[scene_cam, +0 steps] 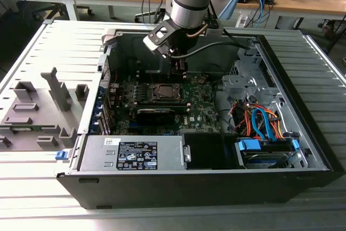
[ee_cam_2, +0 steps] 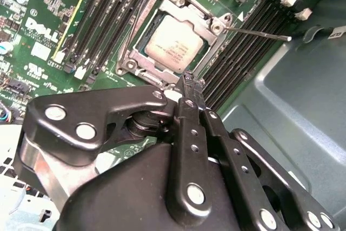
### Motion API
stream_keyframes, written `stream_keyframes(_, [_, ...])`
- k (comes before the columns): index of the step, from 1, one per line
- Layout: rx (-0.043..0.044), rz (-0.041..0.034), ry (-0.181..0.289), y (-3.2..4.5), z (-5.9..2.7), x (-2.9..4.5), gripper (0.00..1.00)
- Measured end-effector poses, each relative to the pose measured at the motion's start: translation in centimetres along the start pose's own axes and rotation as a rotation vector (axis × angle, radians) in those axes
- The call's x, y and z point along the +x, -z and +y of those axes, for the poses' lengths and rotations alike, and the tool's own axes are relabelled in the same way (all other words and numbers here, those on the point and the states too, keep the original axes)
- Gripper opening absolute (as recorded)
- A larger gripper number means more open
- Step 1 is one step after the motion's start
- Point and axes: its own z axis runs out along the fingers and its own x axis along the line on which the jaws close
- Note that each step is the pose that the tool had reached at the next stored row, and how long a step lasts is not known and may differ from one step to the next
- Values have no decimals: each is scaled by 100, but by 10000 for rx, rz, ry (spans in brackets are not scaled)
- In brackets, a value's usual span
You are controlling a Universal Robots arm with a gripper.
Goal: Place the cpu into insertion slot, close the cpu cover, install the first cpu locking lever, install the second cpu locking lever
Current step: 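Install the first cpu locking lever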
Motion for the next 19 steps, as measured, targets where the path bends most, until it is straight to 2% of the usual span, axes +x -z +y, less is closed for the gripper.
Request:
stream_keyframes(2, [-237, -21, 14, -7, 1, 0, 11])
stream_keyframes(3, [-281, -35, 18, -13, 2, 0, 11])
stream_keyframes(5, [-271, -167, 8, -19, 1, -1, 11])
stream_keyframes(8, [-241, -477, -12, -26, 2, -2, 11])
stream_keyframes(9, [-238, -520, -13, -27, 3, -2, 11])
stream_keyframes(10, [-233, -544, -14, -27, 3, -2, 11])
stream_keyframes(19, [-232, -552, -17, -26, 2, -2, 11])
